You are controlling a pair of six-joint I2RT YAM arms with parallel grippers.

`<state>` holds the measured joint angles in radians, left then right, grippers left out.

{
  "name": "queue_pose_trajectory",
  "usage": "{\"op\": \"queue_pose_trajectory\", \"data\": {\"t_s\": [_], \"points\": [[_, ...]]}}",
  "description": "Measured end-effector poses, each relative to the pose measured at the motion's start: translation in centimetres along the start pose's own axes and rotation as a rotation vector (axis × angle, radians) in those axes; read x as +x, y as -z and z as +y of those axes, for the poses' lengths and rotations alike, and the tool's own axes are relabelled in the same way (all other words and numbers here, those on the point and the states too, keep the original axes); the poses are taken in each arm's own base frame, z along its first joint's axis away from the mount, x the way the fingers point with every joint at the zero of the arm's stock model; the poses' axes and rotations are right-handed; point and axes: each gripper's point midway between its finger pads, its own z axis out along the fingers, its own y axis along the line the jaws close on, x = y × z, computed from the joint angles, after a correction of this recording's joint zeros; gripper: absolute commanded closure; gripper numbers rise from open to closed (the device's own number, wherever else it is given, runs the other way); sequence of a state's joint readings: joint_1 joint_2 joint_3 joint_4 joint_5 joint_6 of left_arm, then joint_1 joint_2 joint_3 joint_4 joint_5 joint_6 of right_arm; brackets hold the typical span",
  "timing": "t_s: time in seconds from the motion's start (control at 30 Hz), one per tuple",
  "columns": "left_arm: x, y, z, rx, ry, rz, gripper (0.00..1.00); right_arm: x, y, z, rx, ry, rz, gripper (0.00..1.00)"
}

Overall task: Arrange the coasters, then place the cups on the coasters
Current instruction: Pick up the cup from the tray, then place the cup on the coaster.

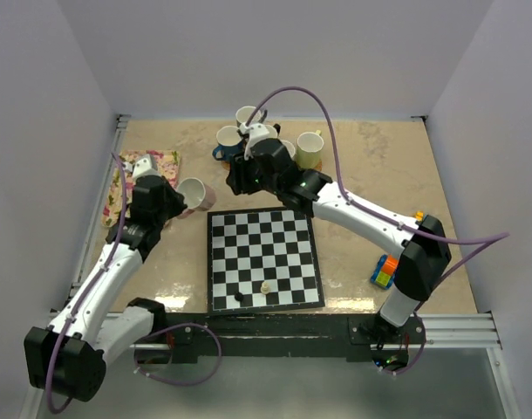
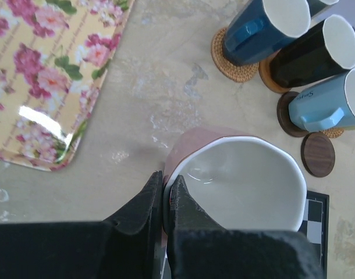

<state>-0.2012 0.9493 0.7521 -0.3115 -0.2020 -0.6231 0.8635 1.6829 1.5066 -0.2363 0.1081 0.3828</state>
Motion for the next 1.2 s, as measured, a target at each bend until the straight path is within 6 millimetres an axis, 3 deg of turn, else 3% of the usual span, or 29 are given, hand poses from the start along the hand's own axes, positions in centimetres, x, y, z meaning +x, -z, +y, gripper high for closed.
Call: {"op": "queue_pose_trajectory", "data": {"t_s": [0.1,0.23,0.37,0.57,0.73,0.93,0.97,1.03,1.13,1.2], "points": [[1.9,0.3,-0.9,-0.017,0.021,0.022,1.0,1.4,-0.4,2.3,-0.003,-0.006,0.025,0.49],[2.6,0.8,-2.2,-0.02,0.048,0.003,1.0,3.7,-0.8,4.1,0.028,-0.006,0.07,0.48],[3.2,1.0,-3.3,-0.012,0.065,-0.02,1.0,5.0,-1.1,4.6,0.077,-0.005,0.091,0.48],[3.7,1.2,-4.1,-0.006,0.07,-0.03,1.0,5.0,-1.0,4.7,0.16,-0.021,0.072,0.52],[3.6,1.3,-4.5,0.001,0.073,-0.046,1.0,5.2,-1.9,3.7,0.269,-0.025,0.051,0.68],[4.3,1.1,-4.0,-0.008,0.075,-0.043,1.0,6.0,-3.0,2.7,0.353,-0.033,0.042,1.0],[4.5,1.1,-4.0,-0.003,0.077,-0.044,0.99,6.0,-3.2,2.4,0.371,-0.035,0.037,1.0],[4.5,1.3,-4.1,0.018,0.083,-0.052,0.85,6.1,-3.5,2.1,0.396,-0.032,0.031,1.0],[4.8,1.6,-4.6,0.071,0.075,-0.05,0.49,6.2,-3.2,1.6,0.428,-0.007,0.032,1.0],[4.3,2.2,-5.7,0.15,0.086,-0.067,0.37,6.4,-3.0,1.0,0.44,0.021,0.049,1.0]]}}
